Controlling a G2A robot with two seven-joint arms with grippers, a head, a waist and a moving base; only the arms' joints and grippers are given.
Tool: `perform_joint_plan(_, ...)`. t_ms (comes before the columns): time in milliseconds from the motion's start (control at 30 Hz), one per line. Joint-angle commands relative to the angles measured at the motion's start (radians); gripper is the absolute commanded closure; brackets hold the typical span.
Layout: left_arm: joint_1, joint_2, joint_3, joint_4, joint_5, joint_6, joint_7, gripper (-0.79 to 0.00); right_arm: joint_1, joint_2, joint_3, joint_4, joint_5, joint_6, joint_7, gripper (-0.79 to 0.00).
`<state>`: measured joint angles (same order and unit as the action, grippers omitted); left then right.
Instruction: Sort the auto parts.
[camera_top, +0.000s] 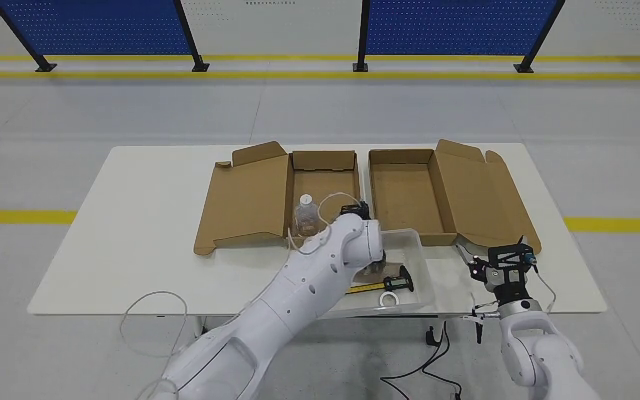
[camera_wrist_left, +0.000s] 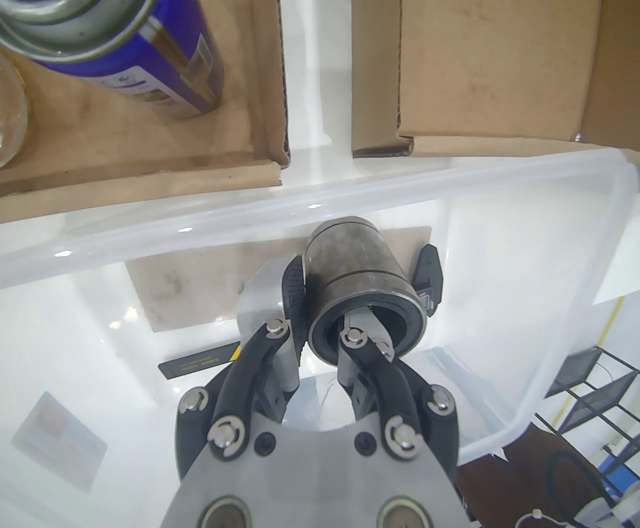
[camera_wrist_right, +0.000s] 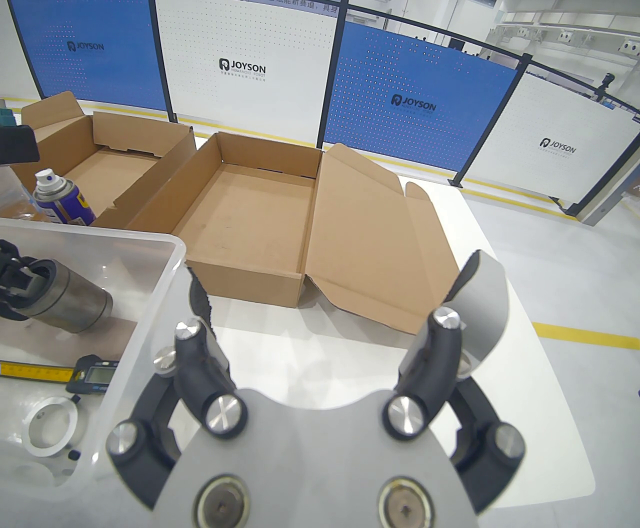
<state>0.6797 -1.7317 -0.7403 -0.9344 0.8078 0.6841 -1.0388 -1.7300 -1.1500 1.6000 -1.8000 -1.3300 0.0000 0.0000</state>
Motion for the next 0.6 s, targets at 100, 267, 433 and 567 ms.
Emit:
perform_joint_plan(100,0.078,0.039,-0.071,-0.131,0.01,-0.047,-0.03,0.0,0.0,0.0,0.0,0.0,0.0,0.0,0.0,-0.785)
perform_joint_plan(267,0.165,0.085,-0.149,-0.289,0.076,-0.064,-0.084,0.0,0.0,0.0,0.0,0.0,0.0,0.0,0.0,-0.785)
perform_joint_plan(433,0.277,0.127,-0.245,-0.483,0.087,-0.157,-0.137,0.0,0.0,0.0,0.0,0.0,0.0,0.0,0.0,-0.785)
perform_joint_plan(567,0.355,0.156,-0.31,-0.614,0.098,-0.267,-0.165,0.0,0.0,0.0,0.0,0.0,0.0,0.0,0.0,-0.785)
